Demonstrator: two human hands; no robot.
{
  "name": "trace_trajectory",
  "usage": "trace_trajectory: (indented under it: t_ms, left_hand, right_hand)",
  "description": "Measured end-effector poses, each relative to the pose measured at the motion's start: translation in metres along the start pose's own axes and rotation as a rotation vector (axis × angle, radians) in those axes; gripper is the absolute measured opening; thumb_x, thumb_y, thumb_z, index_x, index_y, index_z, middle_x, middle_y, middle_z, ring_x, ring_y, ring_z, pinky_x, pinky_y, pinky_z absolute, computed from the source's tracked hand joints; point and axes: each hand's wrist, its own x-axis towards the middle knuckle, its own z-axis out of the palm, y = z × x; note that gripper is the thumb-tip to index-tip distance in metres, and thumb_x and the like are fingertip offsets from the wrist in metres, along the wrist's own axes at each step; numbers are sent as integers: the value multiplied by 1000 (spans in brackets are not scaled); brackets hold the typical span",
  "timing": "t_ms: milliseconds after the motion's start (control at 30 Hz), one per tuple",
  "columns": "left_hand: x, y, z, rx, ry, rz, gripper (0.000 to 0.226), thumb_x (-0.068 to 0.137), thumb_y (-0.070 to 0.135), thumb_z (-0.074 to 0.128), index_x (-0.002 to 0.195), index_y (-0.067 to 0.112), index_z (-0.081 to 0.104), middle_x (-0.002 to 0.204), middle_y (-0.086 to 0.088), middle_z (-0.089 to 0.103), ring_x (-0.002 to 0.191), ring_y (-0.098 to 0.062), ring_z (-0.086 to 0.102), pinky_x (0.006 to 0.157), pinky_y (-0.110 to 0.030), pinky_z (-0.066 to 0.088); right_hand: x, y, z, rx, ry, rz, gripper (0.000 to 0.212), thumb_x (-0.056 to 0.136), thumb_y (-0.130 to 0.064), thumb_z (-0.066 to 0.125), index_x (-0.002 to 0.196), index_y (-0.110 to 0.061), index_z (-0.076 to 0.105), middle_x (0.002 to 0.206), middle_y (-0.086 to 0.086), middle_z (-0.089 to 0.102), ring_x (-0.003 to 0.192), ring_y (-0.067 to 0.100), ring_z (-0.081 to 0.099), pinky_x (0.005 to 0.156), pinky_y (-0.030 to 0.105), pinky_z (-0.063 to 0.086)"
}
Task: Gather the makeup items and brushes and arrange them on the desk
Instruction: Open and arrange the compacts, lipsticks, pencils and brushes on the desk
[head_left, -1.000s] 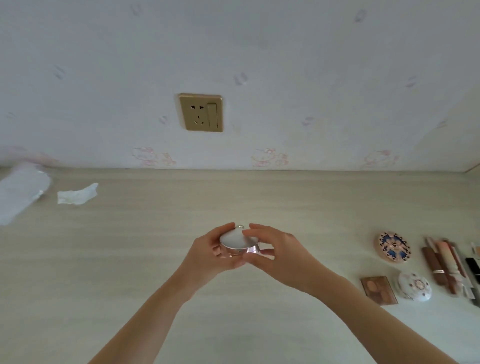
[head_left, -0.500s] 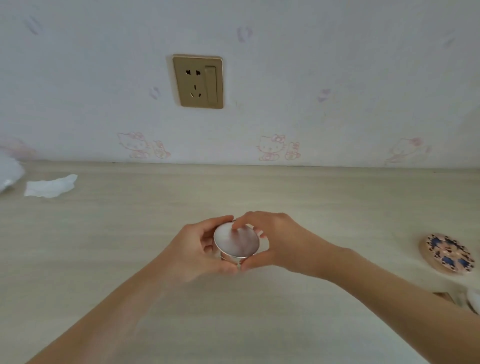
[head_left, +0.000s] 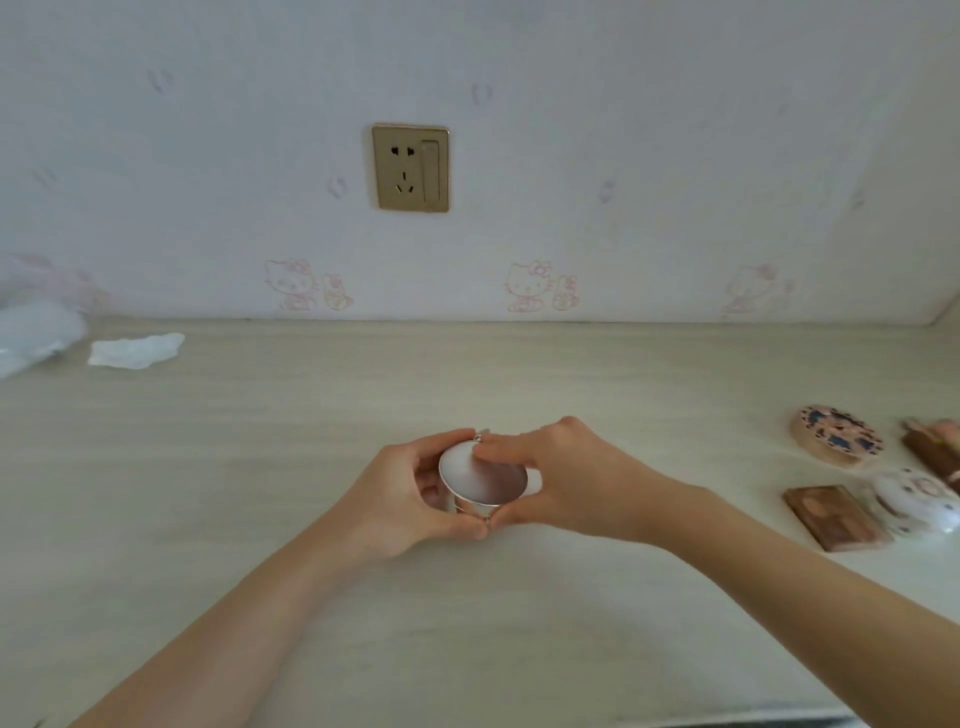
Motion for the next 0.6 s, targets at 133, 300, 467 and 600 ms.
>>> trace_trajectory:
  t_ms: [133,300,467,600]
  left_hand:
    - [-9,2,2,-23,3,11,80,53,-4,89,118,31,58,110,20,69,100,-4,66,76,-14,51]
    - [-6,-1,-1,-54,-4,14,79,56,-10,86,120,27,58,111,15,69,103,-7,65,81,-18,51]
    - [-5,-2,-2,-68,-9,15,82,52,0,88,124,24,57,114,6,69,105,-12,64,91,-26,51]
    - [-4,0,-1,-73,-5,15,84,48,10,86,124,24,57,112,7,69,100,-7,64,87,-24,50]
  right_hand:
    - [-6,-13,-1,-62,-38,45,55,78,-46,72,128,-29,58,141,-5,51,89,18,51,82,24,41]
    - [-5,-20,1,-138,-53,98,54,81,-46,68,128,-22,57,138,1,54,106,30,56,91,41,45]
    - [-2,-20,0,-167,-64,86,53,85,-47,63,131,-24,54,134,2,57,83,21,47,79,31,40]
    - [0,-18,-1,-174,-60,82,50,85,-47,63,130,-26,55,95,-5,63,76,21,41,70,29,33]
